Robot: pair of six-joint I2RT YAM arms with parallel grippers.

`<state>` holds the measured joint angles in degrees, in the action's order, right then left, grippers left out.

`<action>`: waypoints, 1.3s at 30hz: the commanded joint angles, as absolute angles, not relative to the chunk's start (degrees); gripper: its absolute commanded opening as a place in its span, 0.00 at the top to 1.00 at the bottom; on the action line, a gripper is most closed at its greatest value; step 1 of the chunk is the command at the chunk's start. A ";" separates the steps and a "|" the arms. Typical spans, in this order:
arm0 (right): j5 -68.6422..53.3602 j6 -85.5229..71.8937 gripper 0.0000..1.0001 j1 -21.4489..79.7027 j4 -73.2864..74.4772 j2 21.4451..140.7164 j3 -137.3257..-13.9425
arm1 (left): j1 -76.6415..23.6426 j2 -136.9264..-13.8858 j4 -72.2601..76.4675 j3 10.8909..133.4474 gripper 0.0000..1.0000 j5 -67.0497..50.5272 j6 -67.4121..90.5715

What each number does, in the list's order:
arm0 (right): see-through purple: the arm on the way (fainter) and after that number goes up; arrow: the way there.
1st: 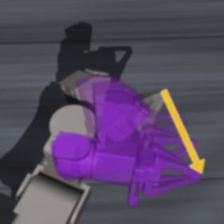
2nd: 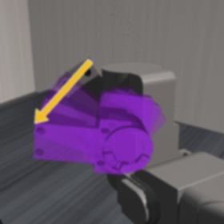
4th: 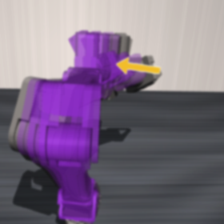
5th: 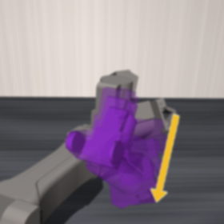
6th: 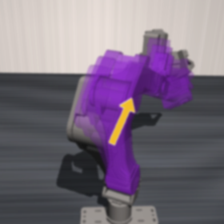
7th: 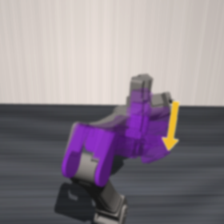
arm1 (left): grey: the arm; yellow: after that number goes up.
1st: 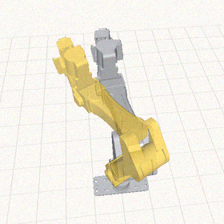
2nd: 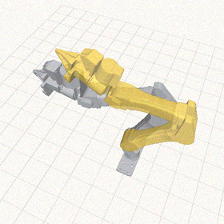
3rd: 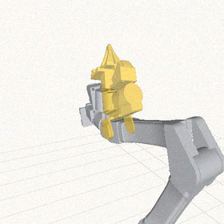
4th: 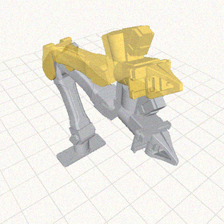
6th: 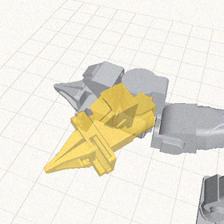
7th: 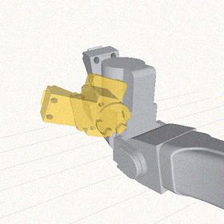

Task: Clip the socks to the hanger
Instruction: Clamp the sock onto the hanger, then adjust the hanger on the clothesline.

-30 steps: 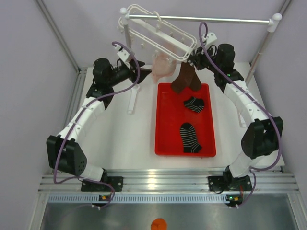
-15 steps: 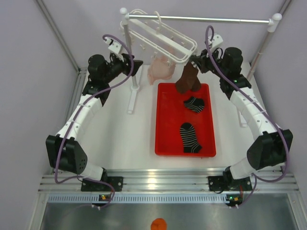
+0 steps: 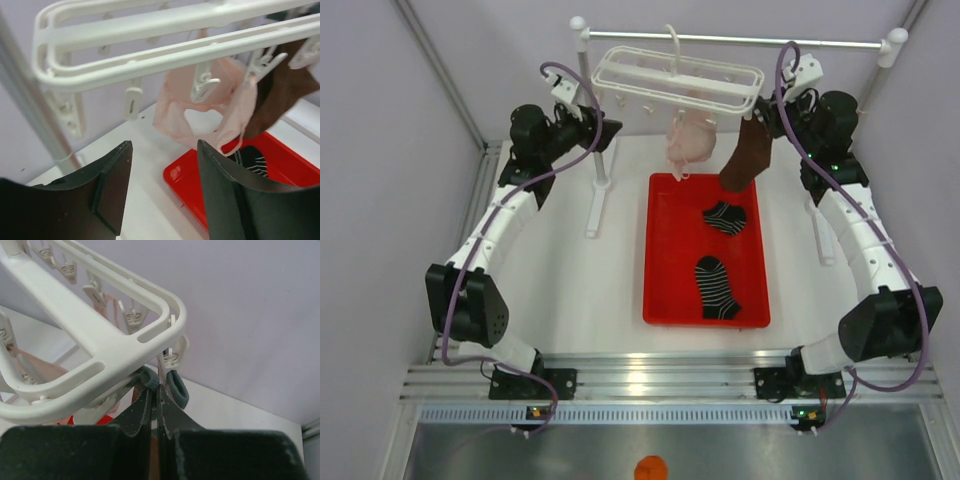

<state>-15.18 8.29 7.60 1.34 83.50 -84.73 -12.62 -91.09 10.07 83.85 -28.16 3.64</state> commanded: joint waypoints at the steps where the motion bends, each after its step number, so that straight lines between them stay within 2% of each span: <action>1: -13.45 10.37 1.00 7.03 -0.44 84.63 -88.85 | -12.57 -90.35 21.43 83.06 0.41 -43.72 6.50; 20: -9.67 12.04 1.00 7.03 -2.90 91.58 -93.87 | -17.05 -99.05 27.33 89.74 0.36 -44.82 1.68; 29: -9.93 11.95 0.97 7.03 -3.25 93.16 -95.54 | -19.68 -100.99 30.67 90.35 0.33 -40.00 -1.67; 33: -10.89 11.78 0.97 7.03 -2.64 93.51 -96.24 | -20.04 -101.34 32.43 90.53 0.38 -39.29 -1.93; 36: -11.95 11.25 0.96 7.03 -2.20 93.43 -96.50 | -20.56 -101.34 32.43 90.62 0.49 -40.43 -2.55; 39: -14.31 10.72 0.95 7.03 -1.50 93.17 -96.50 | -21.18 -101.16 31.29 90.62 0.55 -41.31 -3.25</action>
<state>-11.42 11.40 7.57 -0.12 93.19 -93.14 -20.36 -101.78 27.79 88.09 -40.23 -1.65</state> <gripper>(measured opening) 0.048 0.463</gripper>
